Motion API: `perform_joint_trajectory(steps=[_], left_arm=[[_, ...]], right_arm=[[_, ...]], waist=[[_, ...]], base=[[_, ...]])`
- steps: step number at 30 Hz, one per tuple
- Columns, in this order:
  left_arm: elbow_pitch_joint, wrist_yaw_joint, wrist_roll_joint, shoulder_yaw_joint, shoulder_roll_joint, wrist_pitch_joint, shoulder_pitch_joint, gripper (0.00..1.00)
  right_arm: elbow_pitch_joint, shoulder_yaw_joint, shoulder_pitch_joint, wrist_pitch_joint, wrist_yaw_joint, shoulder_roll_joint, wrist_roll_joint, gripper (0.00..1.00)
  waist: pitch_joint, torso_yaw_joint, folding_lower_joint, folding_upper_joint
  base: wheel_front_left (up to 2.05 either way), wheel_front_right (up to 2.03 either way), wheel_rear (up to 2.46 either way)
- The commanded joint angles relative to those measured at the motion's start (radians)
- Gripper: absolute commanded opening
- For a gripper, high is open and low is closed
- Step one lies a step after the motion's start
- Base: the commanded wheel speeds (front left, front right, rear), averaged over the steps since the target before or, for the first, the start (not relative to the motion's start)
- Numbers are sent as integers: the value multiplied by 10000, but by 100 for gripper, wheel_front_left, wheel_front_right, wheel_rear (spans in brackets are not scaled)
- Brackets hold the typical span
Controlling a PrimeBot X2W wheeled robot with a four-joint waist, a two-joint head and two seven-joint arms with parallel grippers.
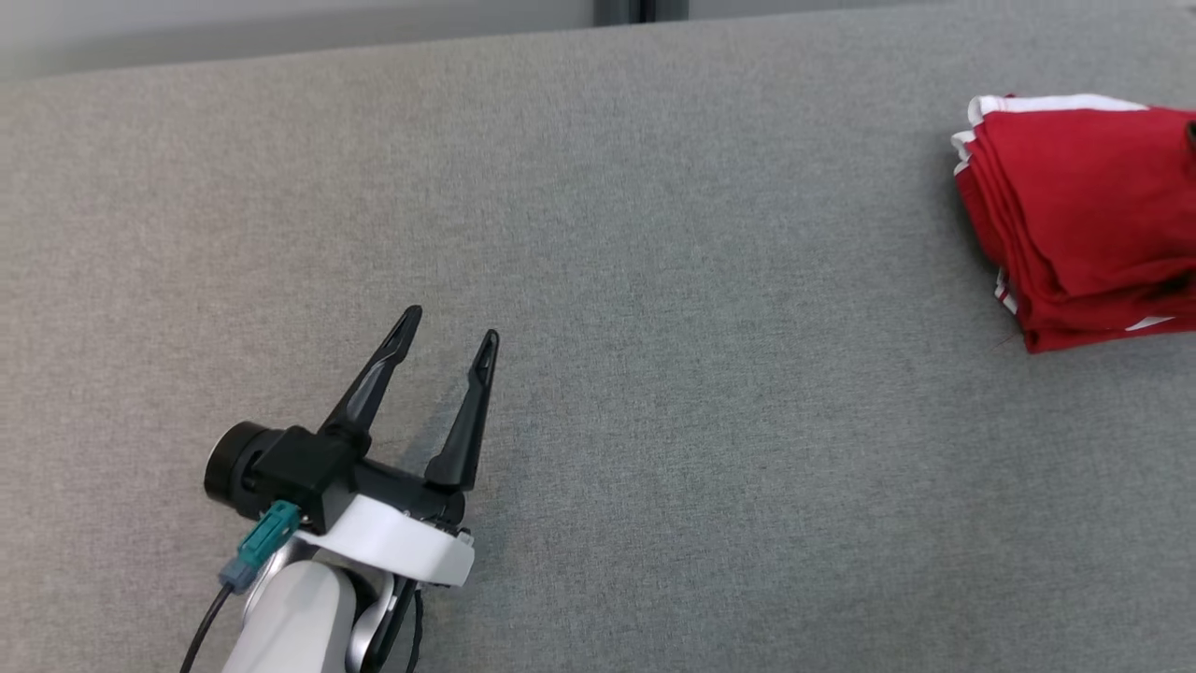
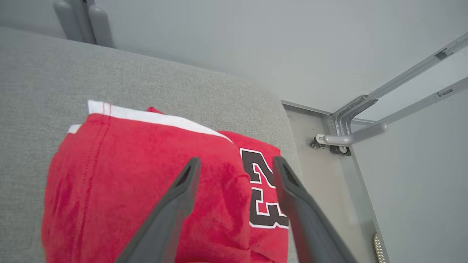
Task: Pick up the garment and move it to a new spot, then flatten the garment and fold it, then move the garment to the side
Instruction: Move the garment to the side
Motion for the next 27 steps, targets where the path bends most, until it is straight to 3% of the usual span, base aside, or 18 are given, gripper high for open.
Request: perform_joint_trajectory(steps=[1, 16, 27], left_arm=[[-30, -9, -31, 113, 17, 8, 148, 100], [-555, 276, -81, 1609, 228, 8, 1420, 100], [-610, 686, -415, 2465, 101, 8, 2289, 100]], right_arm=[[-43, 36, -70, -309, -1, 35, -102, 100], [-2269, -910, 1798, -3959, -1, 501, 293, 100], [-5076, -3292, 5663, -4711, -1, 1125, -500, 100]], waist=[[-292, -1, 0, 0], [-2510, 427, 0, 0], [-3256, 807, 0, 0]], base=[[0, 0, 0], [0, 0, 0], [0, 0, 0]])
